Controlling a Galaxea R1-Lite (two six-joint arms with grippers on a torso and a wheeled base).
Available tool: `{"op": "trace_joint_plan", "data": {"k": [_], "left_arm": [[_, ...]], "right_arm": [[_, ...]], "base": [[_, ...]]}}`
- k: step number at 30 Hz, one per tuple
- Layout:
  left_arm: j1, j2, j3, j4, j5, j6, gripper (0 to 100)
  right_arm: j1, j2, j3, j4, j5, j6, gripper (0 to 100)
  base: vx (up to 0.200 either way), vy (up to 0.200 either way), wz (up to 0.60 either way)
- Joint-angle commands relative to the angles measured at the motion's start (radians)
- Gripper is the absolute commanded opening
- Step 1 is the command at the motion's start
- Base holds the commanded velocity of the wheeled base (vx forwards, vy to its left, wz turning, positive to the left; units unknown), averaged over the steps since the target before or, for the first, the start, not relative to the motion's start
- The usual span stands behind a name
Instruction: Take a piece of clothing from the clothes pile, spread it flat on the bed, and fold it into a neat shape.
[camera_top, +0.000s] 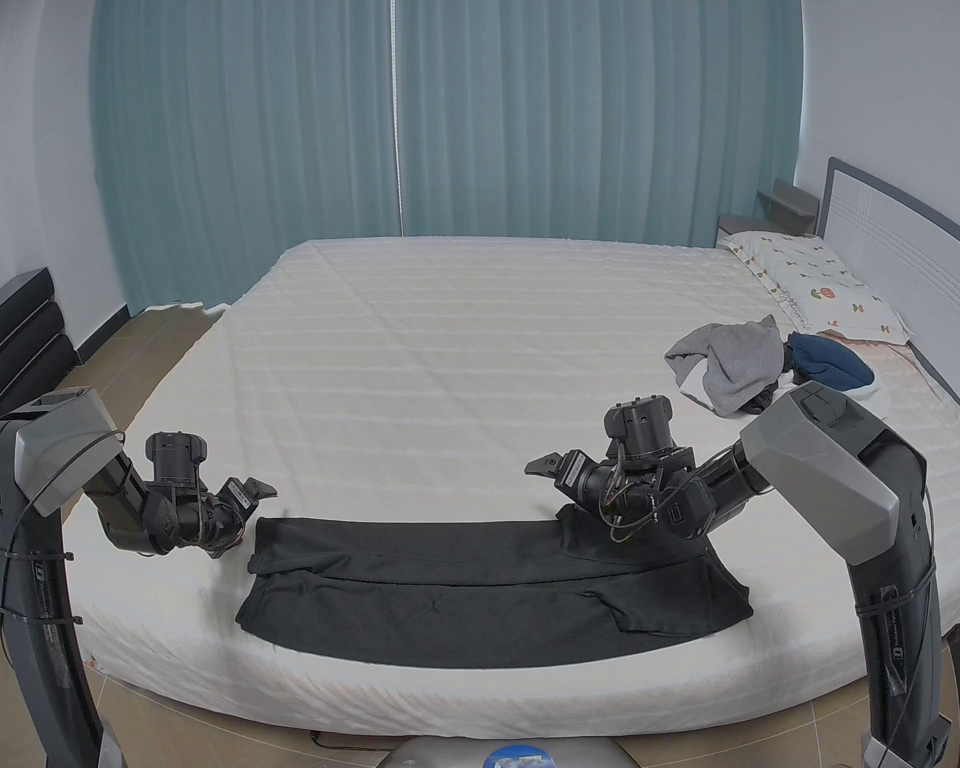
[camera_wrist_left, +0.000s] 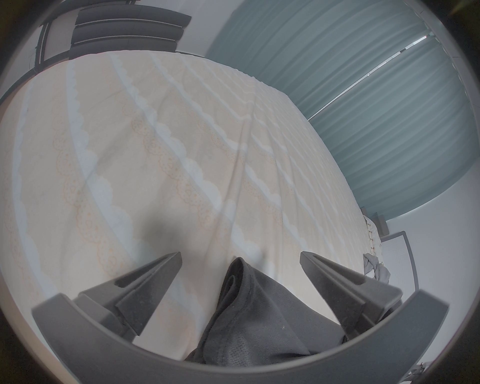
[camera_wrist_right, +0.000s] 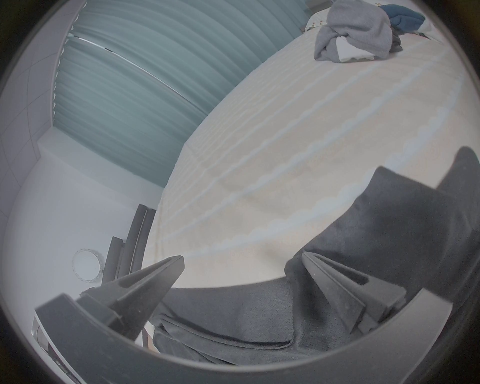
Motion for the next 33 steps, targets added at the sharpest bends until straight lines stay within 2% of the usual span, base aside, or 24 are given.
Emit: {"op": "trace_joint_plan", "data": {"k": [1,6,12,19,20,24,33], "left_arm": [[0.001,0.001,0.000,0.000,0.000,-0.001,100],[0.001,0.001,0.000,0.000,0.000,-0.001,100],[0.001,0.001,0.000,0.001,0.000,-0.002,100],[0.001,0.001,0.000,0.001,0.000,-0.002,100],[0.001,0.001,0.001,0.001,0.000,-0.002,100],[0.001,-0.001,0.001,0.001,0.000,-0.002,100],[0.001,-0.001,0.000,0.003,0.000,-0.001,100]], "right_arm": [[0.000,0.006,0.001,-0.001,-0.007,0.000,100],[-0.020,-0.022,0.029,-0.009,-0.035,-0.002,100],[-0.081,-0.082,0.090,-0.008,-0.035,-0.011,100],[-0.190,-0.147,0.211,-0.029,-0.019,-0.163,100],[-0.216,-0.154,0.251,-0.057,-0.009,-0.220,100],[-0.255,-0.152,0.316,-0.127,0.024,-0.290,100],[-0.285,-0.128,0.373,-0.159,0.103,-0.413,100]], "base": [[0.000,0.000,0.00],[0.000,0.000,0.00],[0.000,0.000,0.00],[0.000,0.000,0.00],[0.000,0.000,0.00],[0.000,0.000,0.00],[0.000,0.000,0.00]]}}
